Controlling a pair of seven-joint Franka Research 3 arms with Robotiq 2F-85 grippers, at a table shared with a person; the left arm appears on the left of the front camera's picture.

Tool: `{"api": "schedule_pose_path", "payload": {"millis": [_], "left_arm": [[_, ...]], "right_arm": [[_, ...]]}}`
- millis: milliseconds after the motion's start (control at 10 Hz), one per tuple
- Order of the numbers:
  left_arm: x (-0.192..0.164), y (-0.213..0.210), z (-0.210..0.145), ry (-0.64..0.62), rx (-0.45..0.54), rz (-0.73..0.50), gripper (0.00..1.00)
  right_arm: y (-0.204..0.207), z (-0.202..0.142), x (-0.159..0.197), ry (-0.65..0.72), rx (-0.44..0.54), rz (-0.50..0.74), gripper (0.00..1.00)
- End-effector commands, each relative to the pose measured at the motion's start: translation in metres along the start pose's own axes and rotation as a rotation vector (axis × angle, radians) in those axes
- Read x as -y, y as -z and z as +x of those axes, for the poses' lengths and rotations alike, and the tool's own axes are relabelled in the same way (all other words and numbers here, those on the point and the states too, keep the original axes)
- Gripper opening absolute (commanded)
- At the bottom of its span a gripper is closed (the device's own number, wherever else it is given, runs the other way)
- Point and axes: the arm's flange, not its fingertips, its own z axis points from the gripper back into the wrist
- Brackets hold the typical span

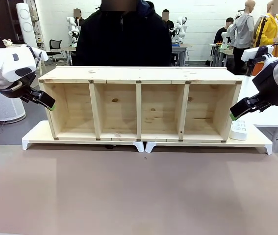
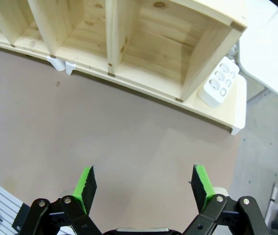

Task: Perform cable management.
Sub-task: When the cord part of the Power Cable appears at the lower middle area of the table and stops, grasp the cord part of the Power Cable.

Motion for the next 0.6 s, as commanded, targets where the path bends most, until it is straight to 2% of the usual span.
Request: {"api": "schedule_pose_path", "payload": {"millis": [0, 500], "left_arm": [[0.0009, 0.0004, 0.0002, 0.003, -0.001, 0.003, 1.0], [0.0009, 0.0004, 0.0002, 0.003, -0.001, 0.003, 1.0]], "right_arm": [[-0.0006, 0.0009, 0.0005, 0.001, 0.009, -0.002, 1.0], [-0.0006, 0.0009, 0.0005, 0.001, 0.009, -0.002, 1.0]]}}
